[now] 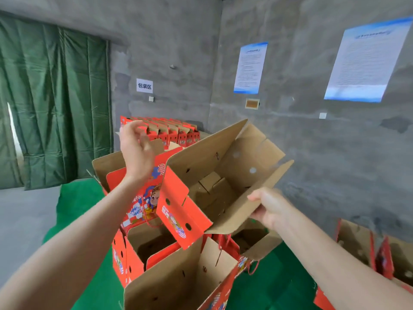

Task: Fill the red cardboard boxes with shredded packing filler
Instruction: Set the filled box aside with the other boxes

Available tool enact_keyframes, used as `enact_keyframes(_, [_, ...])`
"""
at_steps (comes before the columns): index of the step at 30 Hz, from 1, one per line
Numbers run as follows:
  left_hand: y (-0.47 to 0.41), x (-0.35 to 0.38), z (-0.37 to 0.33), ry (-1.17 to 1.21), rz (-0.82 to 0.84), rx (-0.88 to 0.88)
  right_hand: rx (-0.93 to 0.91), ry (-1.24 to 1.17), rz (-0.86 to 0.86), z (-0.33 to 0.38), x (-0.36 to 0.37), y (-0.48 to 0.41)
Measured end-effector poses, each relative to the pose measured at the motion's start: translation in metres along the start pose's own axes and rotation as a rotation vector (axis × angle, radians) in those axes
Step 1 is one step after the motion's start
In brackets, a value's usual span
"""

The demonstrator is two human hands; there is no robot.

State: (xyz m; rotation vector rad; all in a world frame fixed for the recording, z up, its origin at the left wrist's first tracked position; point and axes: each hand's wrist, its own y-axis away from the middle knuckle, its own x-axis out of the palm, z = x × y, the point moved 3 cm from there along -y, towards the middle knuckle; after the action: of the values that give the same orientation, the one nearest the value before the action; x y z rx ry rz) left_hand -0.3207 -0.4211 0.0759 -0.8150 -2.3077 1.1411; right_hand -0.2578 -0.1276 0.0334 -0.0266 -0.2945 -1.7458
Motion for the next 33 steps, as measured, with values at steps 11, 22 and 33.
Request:
enact_keyframes(11, [0.030, 0.006, 0.098, -1.031, 0.871, -0.098, 0.055, 0.164, -0.027, -0.029, -0.015, -0.008])
enact_keyframes(22, [0.012, 0.017, -0.154, -0.629, 0.709, 0.414, -0.209, 0.163, -0.177, 0.085, -0.102, 0.074])
enact_keyframes(33, [0.157, 0.040, -0.325, -0.381, 1.199, 0.541, -0.093, 0.336, -0.341, 0.071, -0.272, 0.177])
